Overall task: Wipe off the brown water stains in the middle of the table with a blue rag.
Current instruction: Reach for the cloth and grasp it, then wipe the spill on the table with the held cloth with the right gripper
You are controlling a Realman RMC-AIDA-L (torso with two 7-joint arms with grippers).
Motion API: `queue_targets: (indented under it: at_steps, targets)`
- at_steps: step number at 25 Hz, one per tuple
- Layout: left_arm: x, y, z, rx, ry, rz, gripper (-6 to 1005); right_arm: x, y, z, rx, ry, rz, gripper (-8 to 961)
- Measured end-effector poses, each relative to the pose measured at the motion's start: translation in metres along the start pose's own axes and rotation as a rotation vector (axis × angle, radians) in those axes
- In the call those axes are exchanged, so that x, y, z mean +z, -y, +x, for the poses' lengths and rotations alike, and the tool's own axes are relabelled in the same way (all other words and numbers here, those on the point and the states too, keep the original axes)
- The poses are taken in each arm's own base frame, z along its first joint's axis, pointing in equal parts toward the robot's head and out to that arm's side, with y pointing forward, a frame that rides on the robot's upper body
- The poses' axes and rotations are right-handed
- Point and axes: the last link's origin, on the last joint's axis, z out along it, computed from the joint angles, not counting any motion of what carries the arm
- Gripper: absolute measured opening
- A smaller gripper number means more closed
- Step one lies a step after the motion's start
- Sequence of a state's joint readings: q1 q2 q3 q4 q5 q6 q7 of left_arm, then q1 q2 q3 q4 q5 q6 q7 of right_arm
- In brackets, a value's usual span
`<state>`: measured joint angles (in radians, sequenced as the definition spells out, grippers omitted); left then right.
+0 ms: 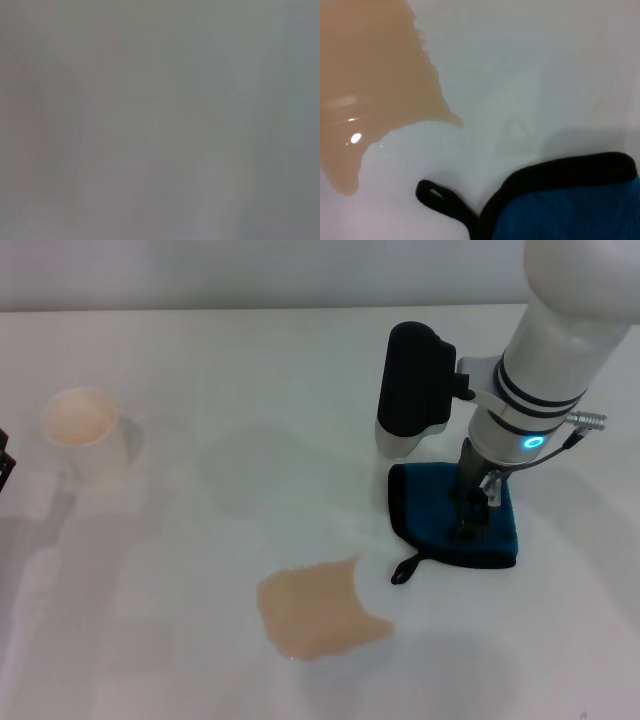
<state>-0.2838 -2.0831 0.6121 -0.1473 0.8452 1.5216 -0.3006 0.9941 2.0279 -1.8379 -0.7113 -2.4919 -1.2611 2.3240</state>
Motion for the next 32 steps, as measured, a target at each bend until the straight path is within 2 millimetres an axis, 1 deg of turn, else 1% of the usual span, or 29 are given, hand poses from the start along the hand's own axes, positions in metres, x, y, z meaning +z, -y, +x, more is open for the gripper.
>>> queue_targets:
  at_steps: [2,18,26,32]
  targets:
    - [0.0,0.0,0.0,0.0,0.0,0.0,893,0.0003,-0.0002,0.0002,0.0,-0.001,-0.001,624]
    - [0.0008,-0.0001,0.0004,0.001,-0.002,-0.001,893,0.0008,0.0007,0.0014,0.001,-0.006,0.003,197]
    - [-0.0006,0.0007,0.0001,0.001,-0.001,0.003,892,0.0003,0.0001,0.0004,-0.003,-0.002,0.003,152]
    - [-0.0008,0.0022,0.0011,0.008,-0.005,0.003,892,0.0013,-0.0065,-0.0055,-0.023,0.013,-0.015,107]
